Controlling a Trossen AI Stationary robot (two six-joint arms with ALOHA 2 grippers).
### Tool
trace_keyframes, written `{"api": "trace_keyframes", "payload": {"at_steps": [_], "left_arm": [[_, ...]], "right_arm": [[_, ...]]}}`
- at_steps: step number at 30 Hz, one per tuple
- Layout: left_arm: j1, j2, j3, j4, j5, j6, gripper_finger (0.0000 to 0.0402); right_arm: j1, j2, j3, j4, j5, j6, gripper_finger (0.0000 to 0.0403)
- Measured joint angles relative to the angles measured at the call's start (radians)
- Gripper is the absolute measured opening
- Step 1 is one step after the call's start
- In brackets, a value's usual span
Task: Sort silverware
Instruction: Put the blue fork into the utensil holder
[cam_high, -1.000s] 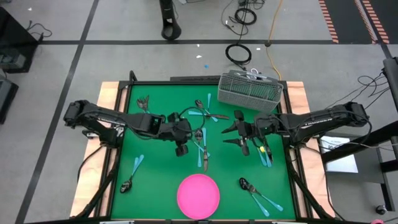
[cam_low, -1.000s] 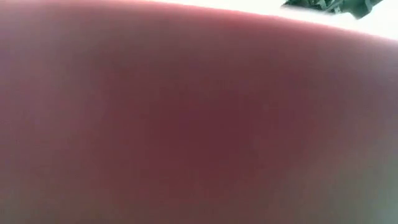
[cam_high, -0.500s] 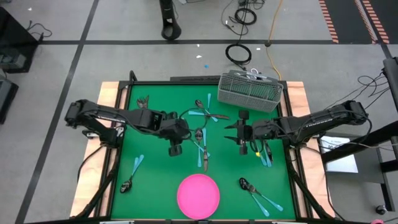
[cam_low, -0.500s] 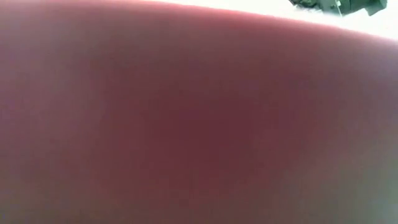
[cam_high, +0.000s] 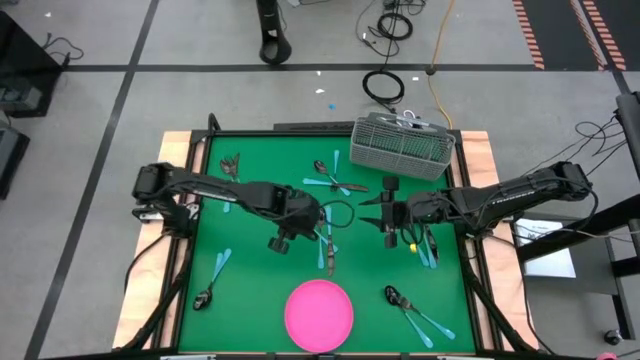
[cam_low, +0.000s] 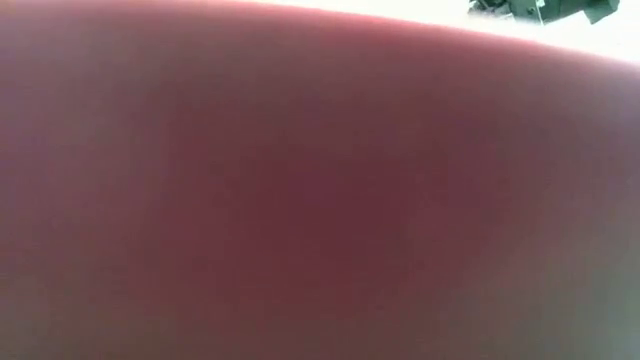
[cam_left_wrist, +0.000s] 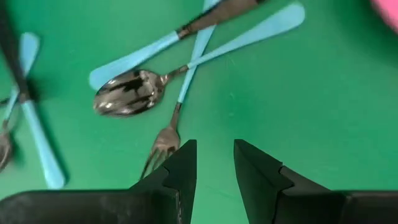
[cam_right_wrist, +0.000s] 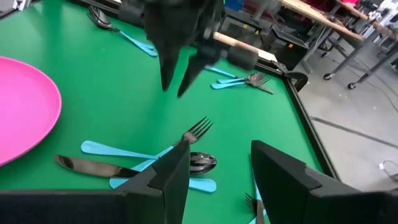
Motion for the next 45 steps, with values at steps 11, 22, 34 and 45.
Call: {"api": "trace_keyframes", "payload": {"at_steps": [11, 22, 34, 45], "left_arm": [[0.087, 0.172, 0.0, 0.115, 0.033, 0.179, 0.0108], [0.115, 0.184, 0.0, 0.149, 0.099, 0.223, 0.0108], [0.116, 0.269, 0.004, 0.167, 0.106, 0.229, 0.0108], [0.113, 0.265, 0.016, 0.148, 0.099, 0.229, 0.001]], "right_arm": [[-0.049, 0.0, 0.0, -0.012, 0.0, -0.022, 0.016], [-0.079, 0.0, 0.0, -0.048, -0.001, -0.015, 0.016], [-0.079, 0.0, 0.0, -0.059, -0.001, -0.015, 0.016], [-0.079, 0.0, 0.0, -0.059, -0.001, -0.015, 0.016]]}}
